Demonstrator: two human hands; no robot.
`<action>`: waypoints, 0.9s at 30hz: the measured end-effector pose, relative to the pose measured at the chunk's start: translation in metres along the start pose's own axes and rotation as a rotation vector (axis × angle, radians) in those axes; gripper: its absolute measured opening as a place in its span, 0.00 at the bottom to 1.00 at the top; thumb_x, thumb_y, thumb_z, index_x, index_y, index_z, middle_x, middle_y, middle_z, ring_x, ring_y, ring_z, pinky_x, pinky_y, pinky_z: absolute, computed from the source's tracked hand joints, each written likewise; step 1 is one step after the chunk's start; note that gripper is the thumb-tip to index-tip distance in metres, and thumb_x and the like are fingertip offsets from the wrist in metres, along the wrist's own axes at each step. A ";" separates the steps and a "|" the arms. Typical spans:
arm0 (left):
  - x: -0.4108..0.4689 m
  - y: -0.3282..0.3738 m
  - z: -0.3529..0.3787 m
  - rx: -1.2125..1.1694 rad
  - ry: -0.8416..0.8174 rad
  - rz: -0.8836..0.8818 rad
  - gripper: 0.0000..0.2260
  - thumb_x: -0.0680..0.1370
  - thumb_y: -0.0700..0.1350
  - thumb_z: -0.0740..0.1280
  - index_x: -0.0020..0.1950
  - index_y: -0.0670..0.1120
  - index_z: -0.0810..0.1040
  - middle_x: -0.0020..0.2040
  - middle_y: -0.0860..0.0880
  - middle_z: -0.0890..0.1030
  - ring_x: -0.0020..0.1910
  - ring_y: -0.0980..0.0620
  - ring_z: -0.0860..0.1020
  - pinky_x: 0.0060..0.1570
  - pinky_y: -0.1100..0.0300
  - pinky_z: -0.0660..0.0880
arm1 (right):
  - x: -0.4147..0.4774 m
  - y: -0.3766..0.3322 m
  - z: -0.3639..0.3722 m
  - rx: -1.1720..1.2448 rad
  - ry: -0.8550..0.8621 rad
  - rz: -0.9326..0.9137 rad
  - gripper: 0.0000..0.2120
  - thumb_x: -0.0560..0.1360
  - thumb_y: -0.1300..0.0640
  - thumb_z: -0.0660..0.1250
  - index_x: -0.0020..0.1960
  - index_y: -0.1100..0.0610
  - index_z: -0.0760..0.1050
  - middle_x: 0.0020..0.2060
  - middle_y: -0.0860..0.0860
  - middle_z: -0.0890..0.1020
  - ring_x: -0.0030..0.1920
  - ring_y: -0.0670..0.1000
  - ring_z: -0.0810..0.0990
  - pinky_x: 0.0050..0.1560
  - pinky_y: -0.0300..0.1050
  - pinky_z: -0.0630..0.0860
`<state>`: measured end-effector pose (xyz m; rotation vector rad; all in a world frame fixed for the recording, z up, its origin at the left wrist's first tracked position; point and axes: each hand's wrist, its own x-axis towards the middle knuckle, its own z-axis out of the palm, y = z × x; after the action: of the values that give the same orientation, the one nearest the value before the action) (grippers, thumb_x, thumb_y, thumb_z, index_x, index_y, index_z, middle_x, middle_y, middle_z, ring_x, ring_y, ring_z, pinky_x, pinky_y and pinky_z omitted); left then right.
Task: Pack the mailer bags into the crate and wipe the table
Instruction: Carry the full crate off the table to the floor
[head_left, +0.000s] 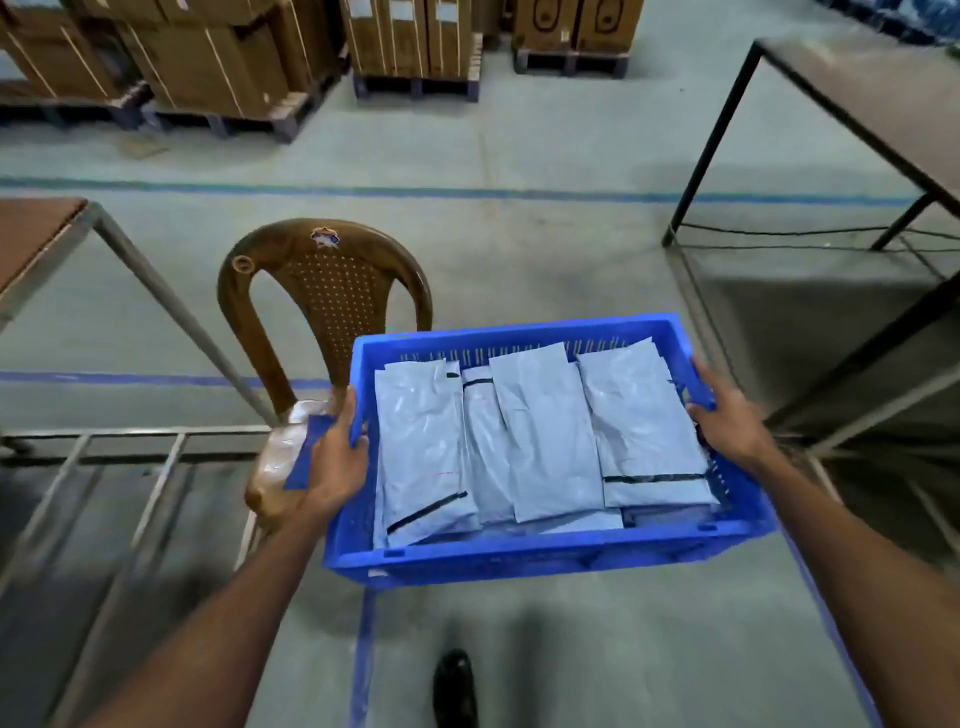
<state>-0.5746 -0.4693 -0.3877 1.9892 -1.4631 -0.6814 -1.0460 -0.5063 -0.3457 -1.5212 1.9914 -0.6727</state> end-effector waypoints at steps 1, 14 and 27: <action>0.008 -0.003 0.019 -0.013 -0.013 -0.015 0.31 0.82 0.38 0.60 0.80 0.57 0.52 0.61 0.44 0.78 0.54 0.45 0.77 0.53 0.55 0.72 | 0.010 0.010 0.008 -0.024 0.010 0.013 0.32 0.77 0.64 0.64 0.77 0.46 0.61 0.72 0.51 0.71 0.69 0.55 0.72 0.63 0.44 0.67; 0.141 -0.144 0.306 0.043 -0.079 0.105 0.28 0.79 0.36 0.63 0.78 0.42 0.61 0.72 0.42 0.69 0.69 0.44 0.70 0.72 0.61 0.63 | 0.178 0.277 0.205 0.005 -0.055 0.172 0.34 0.78 0.64 0.60 0.77 0.38 0.56 0.55 0.53 0.83 0.50 0.55 0.80 0.51 0.47 0.73; 0.194 -0.319 0.534 0.099 -0.202 -0.155 0.37 0.81 0.37 0.60 0.76 0.70 0.46 0.60 0.40 0.80 0.47 0.40 0.81 0.48 0.46 0.80 | 0.253 0.489 0.417 0.117 -0.109 0.182 0.38 0.79 0.66 0.59 0.76 0.32 0.51 0.57 0.52 0.81 0.50 0.51 0.77 0.61 0.52 0.73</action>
<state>-0.6788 -0.6578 -1.0025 2.1798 -1.4939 -0.9145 -1.1589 -0.6617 -1.0084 -1.2637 1.9448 -0.6063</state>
